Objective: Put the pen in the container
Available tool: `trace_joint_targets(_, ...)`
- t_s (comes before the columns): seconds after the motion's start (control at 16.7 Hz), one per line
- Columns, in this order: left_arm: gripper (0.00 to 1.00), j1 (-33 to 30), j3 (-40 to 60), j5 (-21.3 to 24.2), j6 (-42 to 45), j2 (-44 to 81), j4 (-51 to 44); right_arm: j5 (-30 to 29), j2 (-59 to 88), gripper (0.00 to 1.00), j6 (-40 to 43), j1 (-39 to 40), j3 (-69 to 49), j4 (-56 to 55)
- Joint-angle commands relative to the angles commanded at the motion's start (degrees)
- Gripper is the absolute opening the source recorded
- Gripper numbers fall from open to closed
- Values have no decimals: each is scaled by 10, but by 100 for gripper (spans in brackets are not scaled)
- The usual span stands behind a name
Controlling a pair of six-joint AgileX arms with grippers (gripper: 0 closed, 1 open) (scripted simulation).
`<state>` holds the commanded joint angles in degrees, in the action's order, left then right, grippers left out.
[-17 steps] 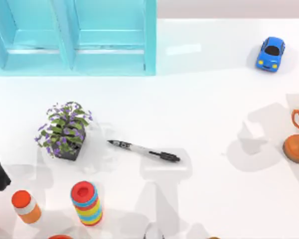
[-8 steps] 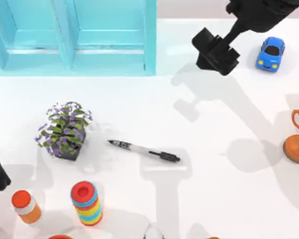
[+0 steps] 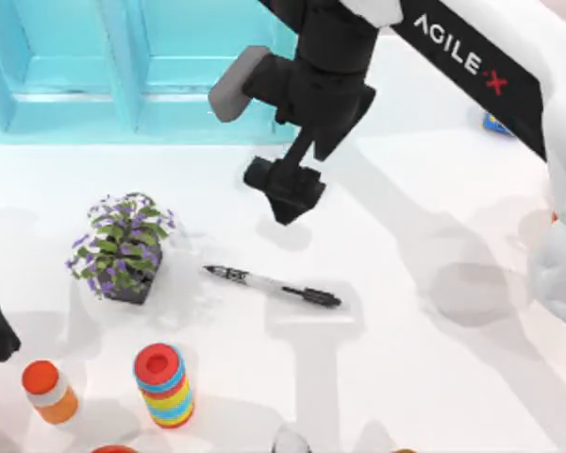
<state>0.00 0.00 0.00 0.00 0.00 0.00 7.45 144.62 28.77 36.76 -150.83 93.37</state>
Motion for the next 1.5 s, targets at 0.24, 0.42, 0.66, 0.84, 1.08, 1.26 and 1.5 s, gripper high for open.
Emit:
trace_joint_targets(0.24, 100, 0, 0, 0, 0, 0, 0, -1, 116, 100, 26, 20, -122, 71)
trace_joint_targets(0.42, 100, 0, 0, 0, 0, 0, 0, -1, 148, 100, 33, 26, -155, 90)
trace_joint_targets(0.66, 100, 0, 0, 0, 0, 0, 0, -1, 148, 100, 33, 26, -155, 90)
trace_joint_targets(0.84, 100, 0, 0, 0, 0, 0, 0, -1, 147, 100, 33, 24, -145, 81)
trace_joint_targets(1.08, 100, 0, 0, 0, 0, 0, 0, -1, 124, 100, 30, 29, -56, 12)
trace_joint_targets(1.26, 100, 0, 0, 0, 0, 0, 0, 0, 92, 100, 26, 33, 68, -77)
trace_joint_targets(1.5, 100, 0, 0, 0, 0, 0, 0, 1, 57, 100, 21, 39, 216, -187)
